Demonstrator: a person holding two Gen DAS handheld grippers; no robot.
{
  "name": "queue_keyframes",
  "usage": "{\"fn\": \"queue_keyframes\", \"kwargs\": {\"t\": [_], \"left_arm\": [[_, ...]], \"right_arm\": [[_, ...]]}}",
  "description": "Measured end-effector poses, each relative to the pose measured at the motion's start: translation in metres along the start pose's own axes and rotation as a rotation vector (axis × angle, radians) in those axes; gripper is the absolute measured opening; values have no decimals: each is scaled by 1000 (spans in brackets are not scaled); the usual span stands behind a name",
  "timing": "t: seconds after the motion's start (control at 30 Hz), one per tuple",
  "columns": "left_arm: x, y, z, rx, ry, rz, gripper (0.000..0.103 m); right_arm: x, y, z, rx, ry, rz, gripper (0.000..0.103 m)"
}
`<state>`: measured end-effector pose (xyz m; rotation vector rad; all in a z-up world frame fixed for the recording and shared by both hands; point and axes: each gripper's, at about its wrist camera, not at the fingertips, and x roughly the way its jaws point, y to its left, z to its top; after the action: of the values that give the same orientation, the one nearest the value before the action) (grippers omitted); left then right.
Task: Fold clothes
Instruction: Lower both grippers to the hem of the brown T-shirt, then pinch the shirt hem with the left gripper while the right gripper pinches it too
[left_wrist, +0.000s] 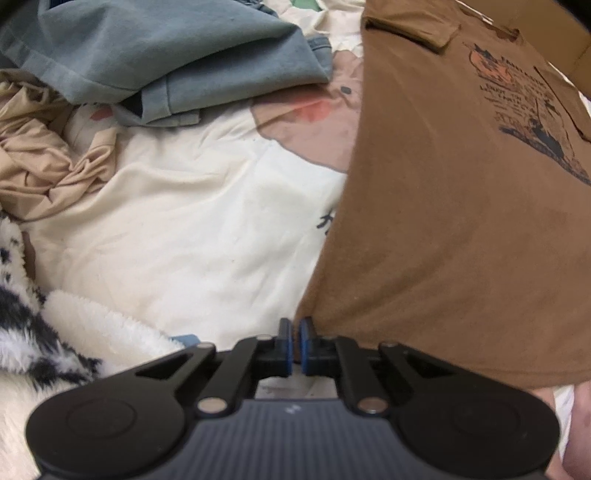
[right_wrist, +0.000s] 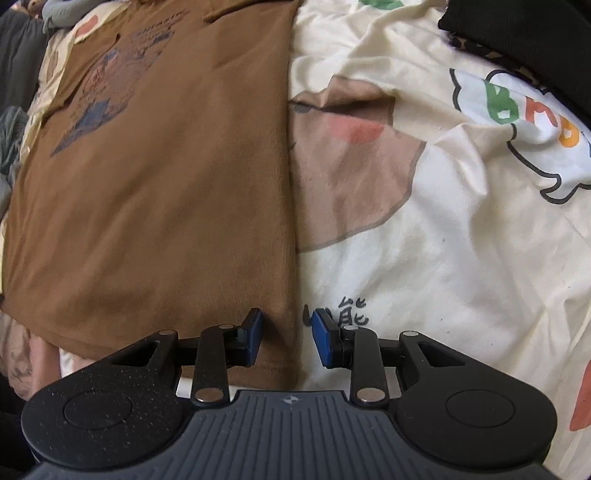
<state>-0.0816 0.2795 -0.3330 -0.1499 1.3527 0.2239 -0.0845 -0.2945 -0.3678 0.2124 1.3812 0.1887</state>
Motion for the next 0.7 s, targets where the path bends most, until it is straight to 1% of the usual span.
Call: {"fn": "queue_keyframes", "kwargs": {"t": [0.1, 0.2, 0.33, 0.37, 0.4, 0.43, 0.47, 0.53, 0.57, 0.7], "left_arm": [[-2, 1, -1, -13, -3, 3, 4], [-6, 2, -3, -28, -4, 3, 4], [-3, -4, -1, -23, 6, 7, 5], [-2, -4, -1, -24, 8, 8, 8], [0, -1, 1, -31, 13, 6, 10], [6, 3, 0, -43, 10, -2, 13], [4, 4, 0, -49, -1, -14, 16], [2, 4, 0, -51, -17, -33, 34], [2, 3, 0, -36, -18, -31, 36], [6, -1, -3, 13, -13, -22, 36]], "right_arm": [[1, -3, 0, 9, 0, 9, 36], [2, -2, -1, 9, 19, 13, 36], [5, 2, -3, -3, 23, 15, 35], [5, 3, -3, -6, 22, 16, 28], [5, 4, -3, -9, 23, 14, 18], [6, 5, -3, -11, 25, 12, 12], [5, 4, -3, -1, 27, 15, 9], [4, 1, -4, 20, 31, 20, 9], [4, 0, -5, 20, 32, 19, 9], [6, -3, -7, 45, 29, 23, 14]]}}
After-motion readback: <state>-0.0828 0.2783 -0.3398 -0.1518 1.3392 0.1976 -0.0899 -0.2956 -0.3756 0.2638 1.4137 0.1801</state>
